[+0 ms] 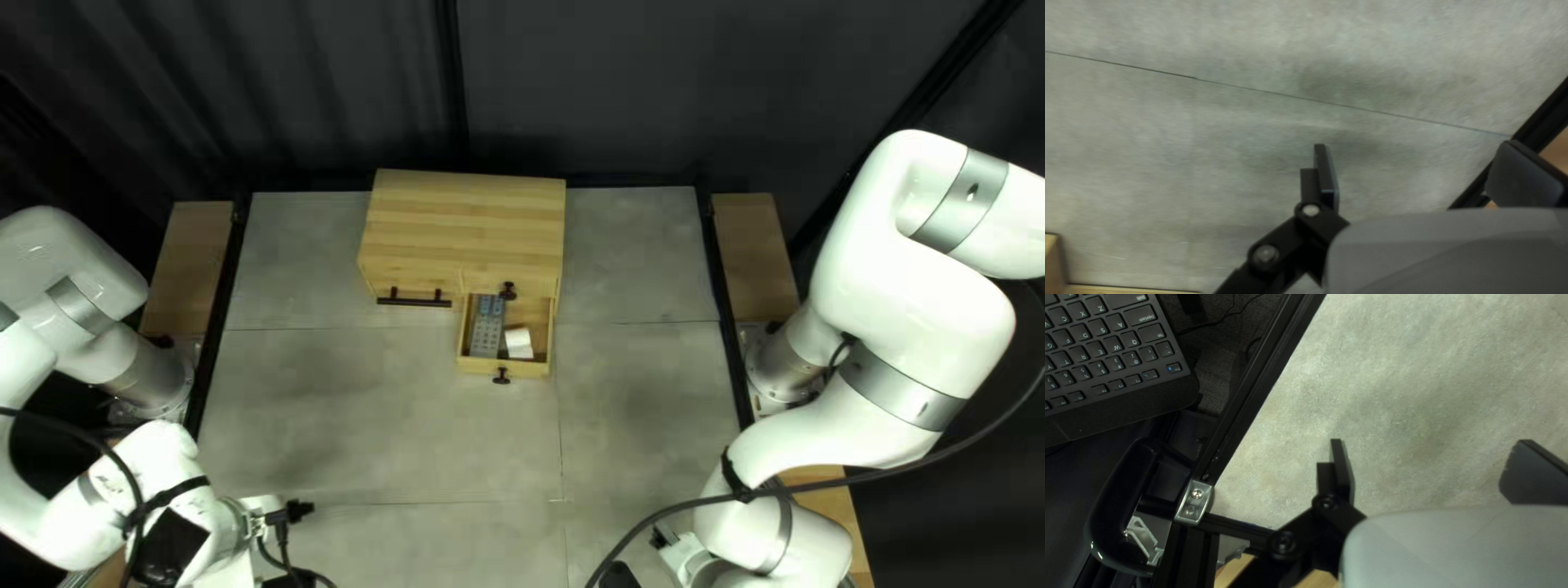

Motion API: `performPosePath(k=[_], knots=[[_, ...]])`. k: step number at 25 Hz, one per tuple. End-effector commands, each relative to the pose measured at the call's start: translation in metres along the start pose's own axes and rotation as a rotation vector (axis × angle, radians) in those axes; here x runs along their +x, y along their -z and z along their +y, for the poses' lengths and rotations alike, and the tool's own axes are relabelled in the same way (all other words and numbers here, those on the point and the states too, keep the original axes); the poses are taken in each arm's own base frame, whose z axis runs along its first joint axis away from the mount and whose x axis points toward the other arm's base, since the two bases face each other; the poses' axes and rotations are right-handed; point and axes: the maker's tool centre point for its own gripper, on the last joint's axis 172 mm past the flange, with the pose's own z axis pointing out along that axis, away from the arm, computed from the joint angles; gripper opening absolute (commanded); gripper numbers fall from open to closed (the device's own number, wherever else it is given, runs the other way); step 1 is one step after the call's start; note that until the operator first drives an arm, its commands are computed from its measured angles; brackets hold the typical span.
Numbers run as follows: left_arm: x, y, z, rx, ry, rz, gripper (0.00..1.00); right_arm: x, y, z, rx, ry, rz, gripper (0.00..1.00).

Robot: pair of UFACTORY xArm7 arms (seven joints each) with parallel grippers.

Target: Open drawers and place objects into drawer and close

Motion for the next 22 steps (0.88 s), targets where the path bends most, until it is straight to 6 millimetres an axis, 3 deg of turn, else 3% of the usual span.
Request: performPosePath(k=[1,5,10,18,22], knots=[[0.005,0.005,0.030,-0.029,0.070,-0.007,1.00,0.000,0.000,0.000,0.000,0.000,0.000,1.00],[0.000,0.006,0.057,-0.053,0.156,-0.003,1.00,0.000,0.000,0.000,0.000,0.000,0.000,1.00],[0.005,-0.003,0.072,-0.054,0.227,-0.003,1.00,0.000,0.000,0.000,0.000,0.000,0.000,1.00],[0.005,-0.003,0.072,-0.054,0.227,-0.003,1.00,0.000,0.000,-0.001,-0.021,0.032,0.003,1.00],[0.005,-0.003,0.072,-0.054,0.227,-0.003,1.00,0.008,0.007,0.019,-0.063,0.104,0.027,1.00]])
